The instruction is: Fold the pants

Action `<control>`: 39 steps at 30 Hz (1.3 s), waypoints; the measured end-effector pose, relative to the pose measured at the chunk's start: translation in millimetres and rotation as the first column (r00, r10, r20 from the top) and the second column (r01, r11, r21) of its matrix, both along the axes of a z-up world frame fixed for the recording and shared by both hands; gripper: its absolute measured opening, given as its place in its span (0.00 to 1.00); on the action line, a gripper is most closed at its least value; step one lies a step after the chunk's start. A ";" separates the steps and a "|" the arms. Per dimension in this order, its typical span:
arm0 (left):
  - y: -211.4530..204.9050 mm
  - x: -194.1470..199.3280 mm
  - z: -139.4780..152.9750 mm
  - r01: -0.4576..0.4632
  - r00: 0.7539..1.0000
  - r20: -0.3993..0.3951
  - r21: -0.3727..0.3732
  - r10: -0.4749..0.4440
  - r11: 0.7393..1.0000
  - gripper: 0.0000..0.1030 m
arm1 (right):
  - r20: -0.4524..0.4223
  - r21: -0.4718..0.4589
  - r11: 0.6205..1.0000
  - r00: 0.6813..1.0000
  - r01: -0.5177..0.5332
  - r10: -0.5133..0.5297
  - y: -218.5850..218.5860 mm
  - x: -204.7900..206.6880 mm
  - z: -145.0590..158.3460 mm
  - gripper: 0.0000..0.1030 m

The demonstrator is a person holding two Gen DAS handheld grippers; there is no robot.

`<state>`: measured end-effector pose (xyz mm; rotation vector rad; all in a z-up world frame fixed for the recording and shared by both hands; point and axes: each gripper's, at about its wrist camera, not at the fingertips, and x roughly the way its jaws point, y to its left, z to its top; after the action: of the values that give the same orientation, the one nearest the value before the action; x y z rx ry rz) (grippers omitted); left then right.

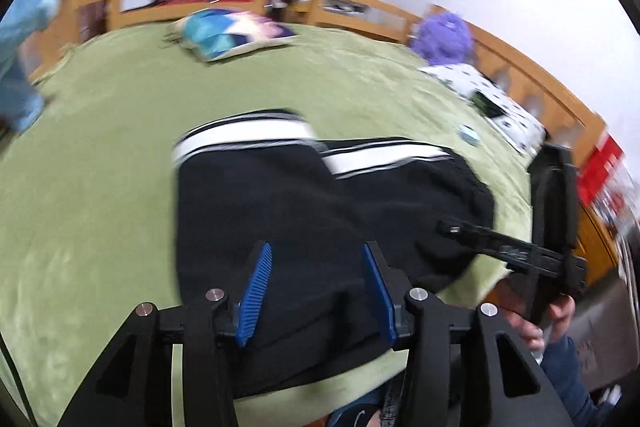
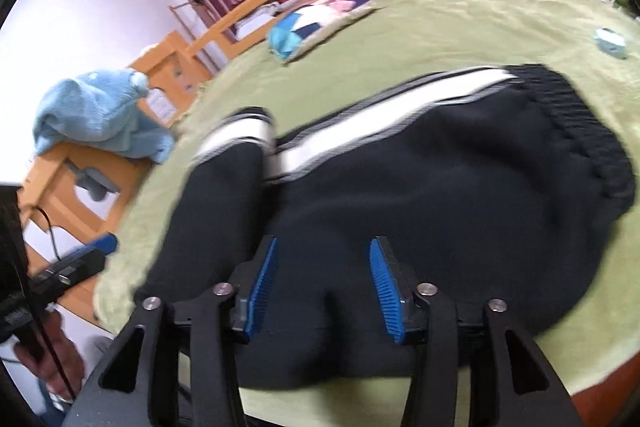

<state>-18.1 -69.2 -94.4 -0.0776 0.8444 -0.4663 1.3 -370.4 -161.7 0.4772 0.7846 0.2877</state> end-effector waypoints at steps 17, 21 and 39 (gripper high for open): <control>61.8 10.6 -22.9 -0.114 0.988 -0.106 -0.017 0.111 0.993 0.43 | 0.135 -0.117 0.993 0.991 0.002 0.014 37.0 31.7 61.7 0.14; 40.3 14.5 -15.1 -0.065 0.995 -0.077 -0.007 0.064 0.998 0.43 | 0.172 -0.203 0.970 0.980 0.133 -0.099 -27.8 29.6 86.7 0.13; -95.7 17.0 -56.3 0.182 0.969 -0.176 0.024 -0.175 0.983 0.51 | 0.110 -0.353 0.889 0.957 0.291 -0.270 -142.5 -50.9 18.8 0.33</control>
<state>-1.2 -164.9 -150.7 -0.0049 1.0368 -0.6181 -49.5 -512.9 -142.8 0.2223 0.6822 -0.1168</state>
